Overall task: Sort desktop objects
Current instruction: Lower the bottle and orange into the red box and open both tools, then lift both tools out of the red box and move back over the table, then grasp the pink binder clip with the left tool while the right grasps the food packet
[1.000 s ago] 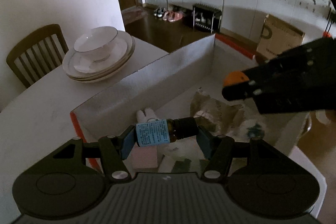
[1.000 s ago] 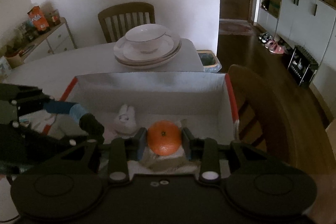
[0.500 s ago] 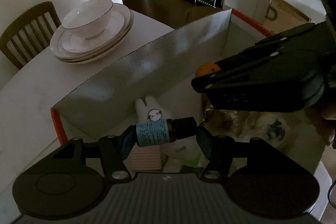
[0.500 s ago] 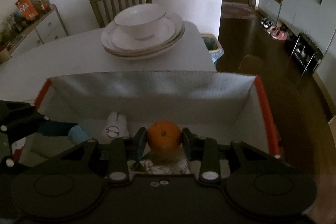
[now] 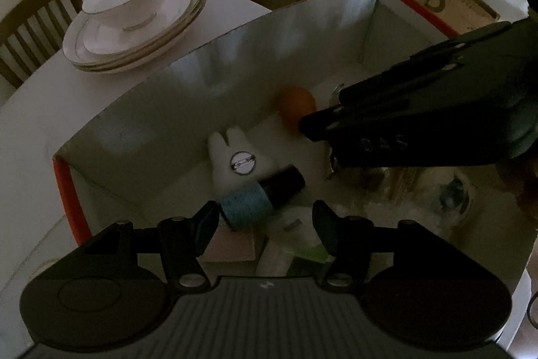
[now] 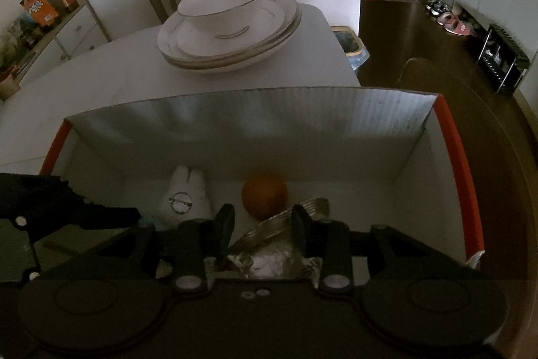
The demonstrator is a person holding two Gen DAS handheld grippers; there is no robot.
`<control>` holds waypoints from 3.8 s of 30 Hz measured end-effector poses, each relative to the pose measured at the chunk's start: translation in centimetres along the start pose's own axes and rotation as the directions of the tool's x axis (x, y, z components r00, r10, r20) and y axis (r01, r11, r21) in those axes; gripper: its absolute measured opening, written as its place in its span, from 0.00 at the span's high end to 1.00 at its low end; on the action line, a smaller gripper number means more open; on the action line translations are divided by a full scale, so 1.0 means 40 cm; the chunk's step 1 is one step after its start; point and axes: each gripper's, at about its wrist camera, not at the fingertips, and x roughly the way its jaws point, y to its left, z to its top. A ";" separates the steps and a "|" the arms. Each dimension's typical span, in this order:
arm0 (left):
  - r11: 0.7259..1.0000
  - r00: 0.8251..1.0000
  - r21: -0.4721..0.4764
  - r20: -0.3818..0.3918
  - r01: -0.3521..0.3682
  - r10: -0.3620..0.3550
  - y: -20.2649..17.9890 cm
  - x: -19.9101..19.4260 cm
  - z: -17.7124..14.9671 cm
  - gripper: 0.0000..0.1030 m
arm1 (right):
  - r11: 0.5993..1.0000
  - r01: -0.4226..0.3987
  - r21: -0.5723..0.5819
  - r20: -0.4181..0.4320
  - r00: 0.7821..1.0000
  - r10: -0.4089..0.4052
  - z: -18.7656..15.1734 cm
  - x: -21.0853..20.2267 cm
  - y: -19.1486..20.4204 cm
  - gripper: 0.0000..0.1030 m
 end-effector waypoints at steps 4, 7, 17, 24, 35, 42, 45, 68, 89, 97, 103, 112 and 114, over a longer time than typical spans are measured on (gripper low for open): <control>1.000 1.000 -0.001 0.000 0.002 -0.002 -0.004 -0.003 0.000 0.41 | 1.000 -0.006 0.003 0.007 1.000 0.006 -0.004 -0.016 -0.001 0.56; 1.000 1.000 0.002 0.009 0.006 -0.006 -0.007 -0.010 -0.004 0.41 | 1.000 -0.011 0.002 0.016 1.000 0.011 -0.003 -0.029 -0.003 0.53; 0.998 0.995 -0.036 0.082 0.057 -0.053 -0.012 -0.080 -0.031 0.36 | 0.998 -0.052 -0.026 0.044 0.998 0.053 -0.030 -0.092 0.006 0.38; 0.994 0.990 -0.084 0.132 0.066 -0.055 0.000 -0.129 -0.065 0.29 | 0.995 -0.093 -0.046 0.072 0.993 0.096 -0.050 -0.150 0.026 0.35; 0.991 0.971 -0.114 0.237 0.065 -0.036 0.015 -0.238 -0.134 0.29 | 0.990 -0.112 -0.086 0.110 0.987 0.121 -0.089 -0.227 0.060 0.24; 0.989 0.954 -0.128 0.298 0.076 -0.035 0.005 -0.301 -0.192 0.29 | 0.987 -0.134 -0.090 0.150 0.978 0.147 -0.116 -0.278 0.076 0.15; 0.989 0.948 -0.122 0.314 0.084 -0.042 -0.002 -0.318 -0.216 0.29 | 0.987 -0.130 -0.099 0.173 0.974 0.145 -0.135 -0.300 0.086 0.12; 0.983 0.923 -0.181 0.381 0.027 0.045 0.167 -0.429 -0.460 0.00 | 0.995 -0.081 -0.060 0.234 0.968 0.093 -0.246 -0.337 0.303 0.02; 0.958 0.933 -0.282 0.328 -0.055 0.150 0.423 -0.462 -0.682 0.00 | 0.992 -0.081 -0.099 0.210 0.973 0.100 -0.230 -0.241 0.622 0.02; 0.945 0.938 -0.317 0.300 -0.075 0.175 0.495 -0.448 -0.747 0.00 | 0.986 -0.091 -0.137 0.190 0.975 0.116 -0.217 -0.176 0.744 0.02; 0.934 0.942 -0.346 0.276 -0.085 0.188 0.540 -0.421 -0.777 0.00 | 0.981 -0.097 -0.165 0.169 0.978 0.125 -0.209 -0.116 0.816 0.02; 0.911 0.948 -0.403 0.249 -0.085 0.198 0.587 -0.360 -0.815 0.00 | 0.972 -0.116 -0.205 0.134 0.980 0.145 -0.181 -0.021 0.896 0.02; 0.908 0.948 -0.410 0.245 -0.089 0.204 0.592 -0.346 -0.823 0.00 | 0.970 -0.118 -0.211 0.123 0.981 0.146 -0.177 0.002 0.909 0.02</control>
